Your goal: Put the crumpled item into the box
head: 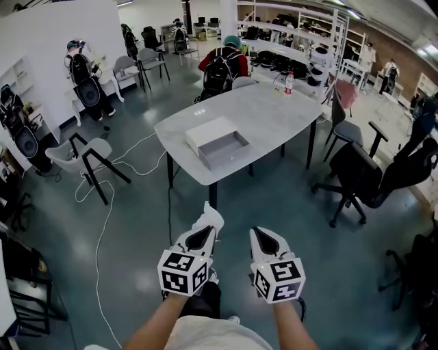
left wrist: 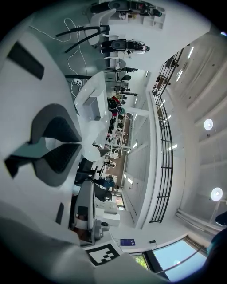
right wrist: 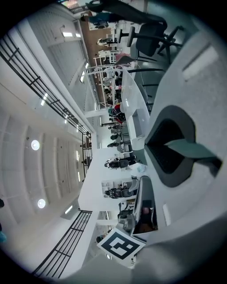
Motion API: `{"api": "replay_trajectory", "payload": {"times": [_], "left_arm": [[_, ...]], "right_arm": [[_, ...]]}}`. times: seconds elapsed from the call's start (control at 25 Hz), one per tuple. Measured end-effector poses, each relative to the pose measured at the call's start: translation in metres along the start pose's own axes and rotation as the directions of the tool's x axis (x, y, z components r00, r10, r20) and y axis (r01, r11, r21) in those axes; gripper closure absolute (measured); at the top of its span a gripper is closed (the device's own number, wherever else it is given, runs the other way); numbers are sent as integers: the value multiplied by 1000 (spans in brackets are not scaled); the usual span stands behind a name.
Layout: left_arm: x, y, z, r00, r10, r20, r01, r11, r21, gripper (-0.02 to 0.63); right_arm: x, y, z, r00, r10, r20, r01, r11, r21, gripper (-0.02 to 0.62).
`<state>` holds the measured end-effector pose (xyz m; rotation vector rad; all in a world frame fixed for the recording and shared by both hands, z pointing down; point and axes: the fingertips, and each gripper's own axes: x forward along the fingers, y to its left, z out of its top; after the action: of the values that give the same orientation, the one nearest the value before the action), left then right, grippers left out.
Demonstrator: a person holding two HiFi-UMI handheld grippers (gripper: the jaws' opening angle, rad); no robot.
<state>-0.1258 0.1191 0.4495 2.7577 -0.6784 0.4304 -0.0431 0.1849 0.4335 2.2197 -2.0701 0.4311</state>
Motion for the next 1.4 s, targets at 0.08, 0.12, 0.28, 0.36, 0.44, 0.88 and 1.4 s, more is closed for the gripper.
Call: {"api": "replay_trajectory", "payload": {"times": [0.08, 0.12, 0.28, 0.36, 0.44, 0.88, 1.4], "left_arm": [[13, 6, 3, 1000, -4, 0, 4, 1000, -3, 588], [21, 10, 4, 1000, -6, -1, 6, 1000, -4, 588], [54, 39, 10, 1000, -8, -13, 8, 1000, -16, 588], [69, 60, 18, 1000, -9, -17, 9, 1000, -20, 588], [85, 80, 29, 1000, -19, -25, 18, 1000, -24, 588], [178, 143, 76, 992, -98, -79, 97, 995, -22, 588], [235, 189, 87, 984, -143, -109, 142, 990, -18, 588]], "right_arm": [[13, -8, 1, 1000, 0, -6, 0, 1000, 1, 591], [22, -12, 2, 1000, 1, -8, -1, 1000, 1, 591], [66, -23, 6, 1000, 8, -18, -8, 1000, -5, 591], [92, -25, 12, 1000, 9, -26, -9, 1000, -6, 591], [117, -27, 20, 999, 0, -37, 0, 1000, -5, 591], [222, -60, 66, 996, -53, -74, 53, 999, -10, 591], [289, -77, 75, 994, -76, -78, 75, 997, -8, 591]]}}
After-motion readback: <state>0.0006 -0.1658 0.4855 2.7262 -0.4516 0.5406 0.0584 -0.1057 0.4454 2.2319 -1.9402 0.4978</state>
